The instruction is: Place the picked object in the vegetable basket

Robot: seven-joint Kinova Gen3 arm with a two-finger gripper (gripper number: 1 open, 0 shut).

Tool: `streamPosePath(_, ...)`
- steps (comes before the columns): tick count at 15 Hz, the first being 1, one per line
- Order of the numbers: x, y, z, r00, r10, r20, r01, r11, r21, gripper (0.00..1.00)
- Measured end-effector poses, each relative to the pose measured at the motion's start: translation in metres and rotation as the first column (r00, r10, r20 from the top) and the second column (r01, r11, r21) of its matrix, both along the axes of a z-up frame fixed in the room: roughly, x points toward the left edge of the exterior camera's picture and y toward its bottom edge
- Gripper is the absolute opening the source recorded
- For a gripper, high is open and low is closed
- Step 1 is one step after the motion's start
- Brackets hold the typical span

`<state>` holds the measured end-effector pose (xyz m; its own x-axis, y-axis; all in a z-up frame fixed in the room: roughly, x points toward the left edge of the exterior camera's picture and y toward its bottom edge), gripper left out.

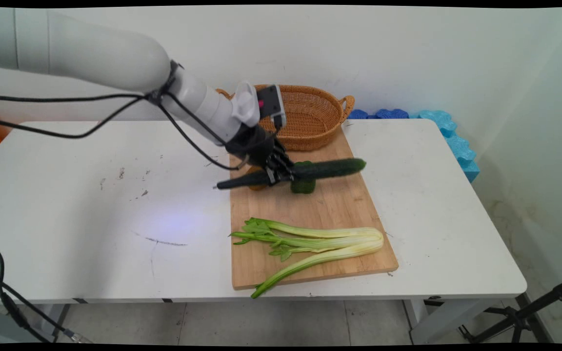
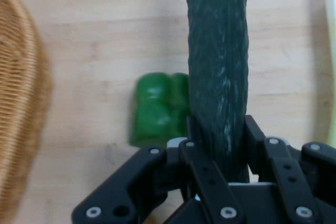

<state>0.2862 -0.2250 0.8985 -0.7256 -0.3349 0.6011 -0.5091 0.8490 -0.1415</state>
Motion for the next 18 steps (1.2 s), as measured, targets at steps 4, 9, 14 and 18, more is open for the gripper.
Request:
streamPosePath(4, 0.017, -0.016, 0.026, 1.000, -0.005, 0.030, 0.006, 0.999, -0.047, 0.00)
streamPosePath(9, 0.048, -0.039, 0.045, 0.996, 0.001, 0.088, 0.008, 0.995, -0.100, 0.00)
streamPosePath(14, 0.079, -0.074, 0.054, 0.987, -0.001, 0.160, 0.026, 0.988, -0.155, 0.00)
streamPosePath(18, 0.100, -0.107, 0.051, 0.974, -0.020, 0.227, 0.063, 0.981, -0.184, 0.00)
